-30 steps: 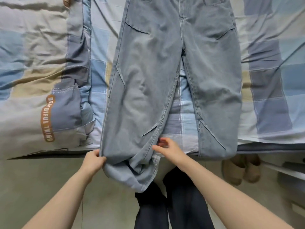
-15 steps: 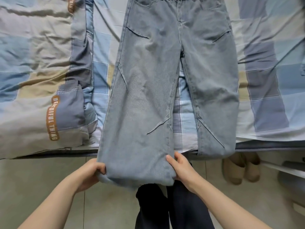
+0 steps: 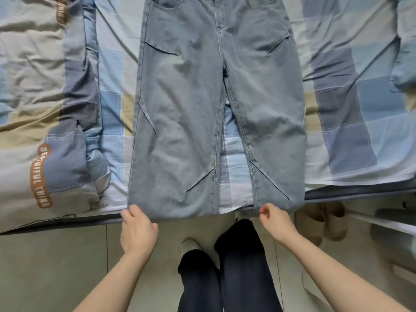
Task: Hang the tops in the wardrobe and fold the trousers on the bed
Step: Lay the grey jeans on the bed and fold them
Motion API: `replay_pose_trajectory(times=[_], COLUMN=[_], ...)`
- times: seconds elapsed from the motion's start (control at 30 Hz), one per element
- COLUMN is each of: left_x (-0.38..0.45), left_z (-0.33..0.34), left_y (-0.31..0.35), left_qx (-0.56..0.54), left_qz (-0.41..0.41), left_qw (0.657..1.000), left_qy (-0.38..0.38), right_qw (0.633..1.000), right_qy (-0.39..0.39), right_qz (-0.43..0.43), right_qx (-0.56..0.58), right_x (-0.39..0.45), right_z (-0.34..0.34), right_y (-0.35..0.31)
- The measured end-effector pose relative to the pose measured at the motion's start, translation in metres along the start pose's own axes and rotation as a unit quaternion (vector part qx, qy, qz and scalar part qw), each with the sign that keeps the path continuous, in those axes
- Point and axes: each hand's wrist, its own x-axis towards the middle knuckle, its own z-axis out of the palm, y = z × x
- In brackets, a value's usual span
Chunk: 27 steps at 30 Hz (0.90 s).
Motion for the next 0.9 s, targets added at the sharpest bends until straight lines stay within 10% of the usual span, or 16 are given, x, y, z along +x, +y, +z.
replay_pose_trajectory(times=[0.17, 0.43, 0.67, 0.77, 0.9], left_x=[-0.019, -0.02, -0.062, -0.069, -0.064], left_z=[0.023, 0.071, 0.047, 0.02, -0.007], left_y=[0.101, 0.242, 0.267, 0.261, 0.251], left_qx=[-0.159, -0.403, -0.504, -0.552, -0.553], left_qz=[0.189, 0.013, -0.046, -0.091, -0.089], left_qw=[0.955, 0.863, 0.707, 0.599, 0.557], left_qy=[-0.165, -0.306, -0.494, -0.573, -0.613], right_qw=[0.962, 0.891, 0.874, 0.92, 0.95], right_qy=[0.206, 0.054, -0.143, -0.089, -0.06], right_qz=[0.112, 0.148, 0.082, 0.046, -0.015], right_qx=[0.137, 0.425, 0.456, 0.379, 0.305], right_x=[0.033, 0.087, 0.073, 0.092, 0.109], right_z=[-0.058, -0.106, -0.136, -0.142, -0.143], right_y=[0.03, 0.047, 0.046, 0.046, 0.019])
